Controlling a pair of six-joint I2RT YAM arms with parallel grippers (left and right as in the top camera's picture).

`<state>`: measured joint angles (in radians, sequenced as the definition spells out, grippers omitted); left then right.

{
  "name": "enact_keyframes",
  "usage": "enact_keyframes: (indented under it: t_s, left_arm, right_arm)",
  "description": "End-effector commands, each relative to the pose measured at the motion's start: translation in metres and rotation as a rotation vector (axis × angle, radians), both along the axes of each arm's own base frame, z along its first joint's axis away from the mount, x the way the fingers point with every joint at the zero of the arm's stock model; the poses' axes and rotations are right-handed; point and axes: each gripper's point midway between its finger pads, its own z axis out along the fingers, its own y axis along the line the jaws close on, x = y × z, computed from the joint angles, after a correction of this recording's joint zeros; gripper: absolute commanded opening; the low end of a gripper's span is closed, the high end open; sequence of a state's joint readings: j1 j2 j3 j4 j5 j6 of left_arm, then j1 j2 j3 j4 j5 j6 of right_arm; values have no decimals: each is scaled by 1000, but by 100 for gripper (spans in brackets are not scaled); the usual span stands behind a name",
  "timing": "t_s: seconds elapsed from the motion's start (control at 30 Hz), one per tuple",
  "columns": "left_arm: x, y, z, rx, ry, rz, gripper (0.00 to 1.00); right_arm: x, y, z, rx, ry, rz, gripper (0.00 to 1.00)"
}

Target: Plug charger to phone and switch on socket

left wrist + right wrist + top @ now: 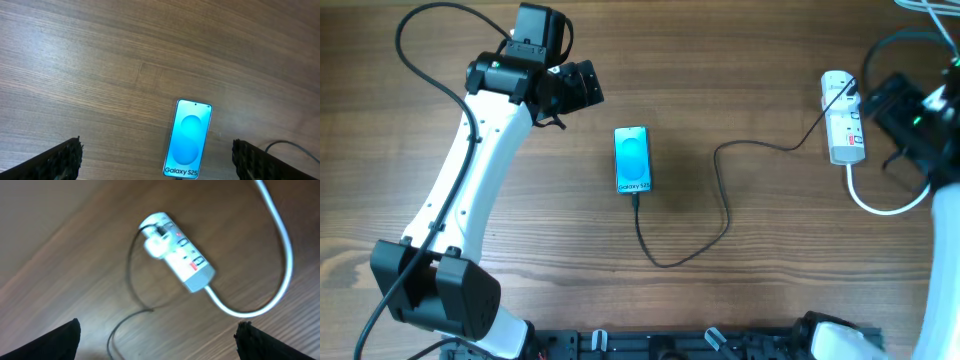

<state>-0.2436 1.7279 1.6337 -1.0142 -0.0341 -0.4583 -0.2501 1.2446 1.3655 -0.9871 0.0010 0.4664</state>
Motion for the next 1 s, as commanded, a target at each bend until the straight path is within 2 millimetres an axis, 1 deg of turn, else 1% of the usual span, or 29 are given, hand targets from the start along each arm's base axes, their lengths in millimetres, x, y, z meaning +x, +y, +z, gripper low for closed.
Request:
enact_keyframes:
  t_s: [0.0, 0.03, 0.17, 0.27, 0.4, 0.47, 0.53, 0.63, 0.97]
  left_arm:
    - [0, 2, -2, 11, 4, 15, 100]
    - [0, 2, -2, 11, 3, 15, 100]
    - [0, 2, -2, 11, 4, 15, 100]
    - [0, 2, -2, 11, 3, 15, 100]
    - [0, 2, -2, 11, 4, 15, 100]
    - [0, 2, -2, 11, 4, 15, 100]
    - [0, 2, -2, 11, 4, 15, 100]
    - [0, 2, -2, 11, 3, 15, 100]
    - [0, 2, -2, 11, 4, 15, 100]
  right_arm:
    - [-31, 25, -1, -33, -59, 70, 100]
    - [-42, 32, 0, -38, -95, 87, 100]
    - [-73, 50, 4, -48, -250, 136, 100]
    - [-94, 55, 2, -25, -322, 117, 100]
    - [-123, 59, -15, 74, -304, 33, 100]
    - [-138, 61, -28, 150, -255, -34, 100]
    - [-147, 63, -39, 199, -205, -82, 100]
    - [-158, 64, -51, 247, -147, -135, 100]
    - [-158, 64, -51, 258, -145, -147, 100]
